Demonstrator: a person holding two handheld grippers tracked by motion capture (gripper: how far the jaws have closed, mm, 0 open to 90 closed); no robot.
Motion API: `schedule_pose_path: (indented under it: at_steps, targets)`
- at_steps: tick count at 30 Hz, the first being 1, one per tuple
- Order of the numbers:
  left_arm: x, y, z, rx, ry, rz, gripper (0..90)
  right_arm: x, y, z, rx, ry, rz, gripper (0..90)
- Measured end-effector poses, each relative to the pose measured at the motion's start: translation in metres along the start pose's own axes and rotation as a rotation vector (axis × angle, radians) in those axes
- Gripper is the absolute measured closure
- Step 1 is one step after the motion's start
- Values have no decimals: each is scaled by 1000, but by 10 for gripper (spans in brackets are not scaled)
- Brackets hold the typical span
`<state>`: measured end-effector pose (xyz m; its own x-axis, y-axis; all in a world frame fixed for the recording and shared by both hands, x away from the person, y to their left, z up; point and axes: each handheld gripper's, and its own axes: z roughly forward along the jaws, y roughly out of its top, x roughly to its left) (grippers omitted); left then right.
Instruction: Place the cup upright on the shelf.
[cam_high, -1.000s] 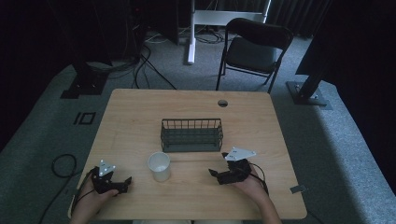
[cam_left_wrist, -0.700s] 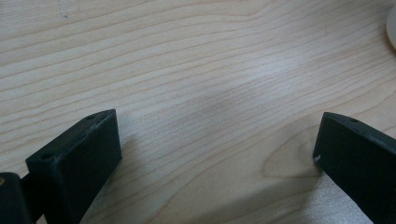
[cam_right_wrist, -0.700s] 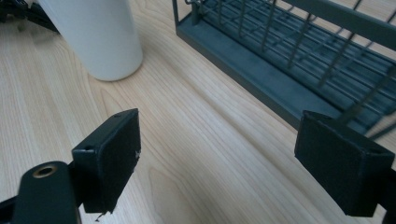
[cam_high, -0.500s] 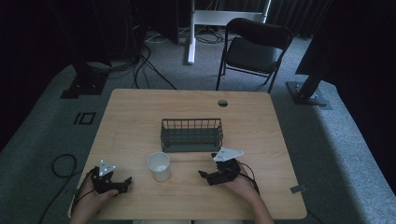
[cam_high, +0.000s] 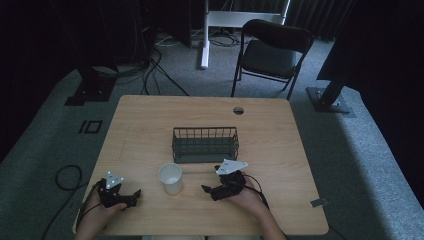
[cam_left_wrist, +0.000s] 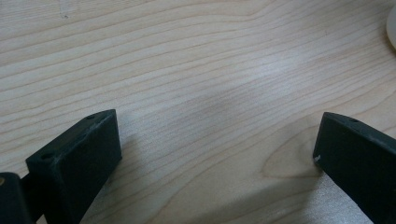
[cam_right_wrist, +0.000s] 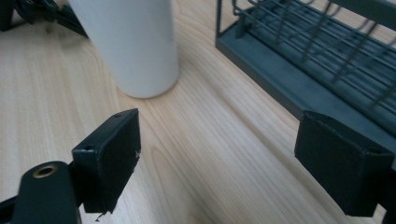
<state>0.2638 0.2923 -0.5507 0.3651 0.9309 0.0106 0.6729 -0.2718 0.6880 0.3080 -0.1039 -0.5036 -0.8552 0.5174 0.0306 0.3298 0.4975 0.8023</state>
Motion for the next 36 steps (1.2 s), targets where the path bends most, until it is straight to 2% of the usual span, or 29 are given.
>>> schedule_pose_path:
  at_steps: [19, 31, 36]
  targets:
    - [0, 0, 0, 0, 0, 0, 12, 24, 16, 28, -8, 87, -43, 141]
    - [0, 0, 0, 0, 0, -1, 12, 36, 27, 45, -14, 115, -68, 141]
    - [0, 0, 0, 0, 0, -1, 12, 40, 30, 50, -21, 128, -64, 141]
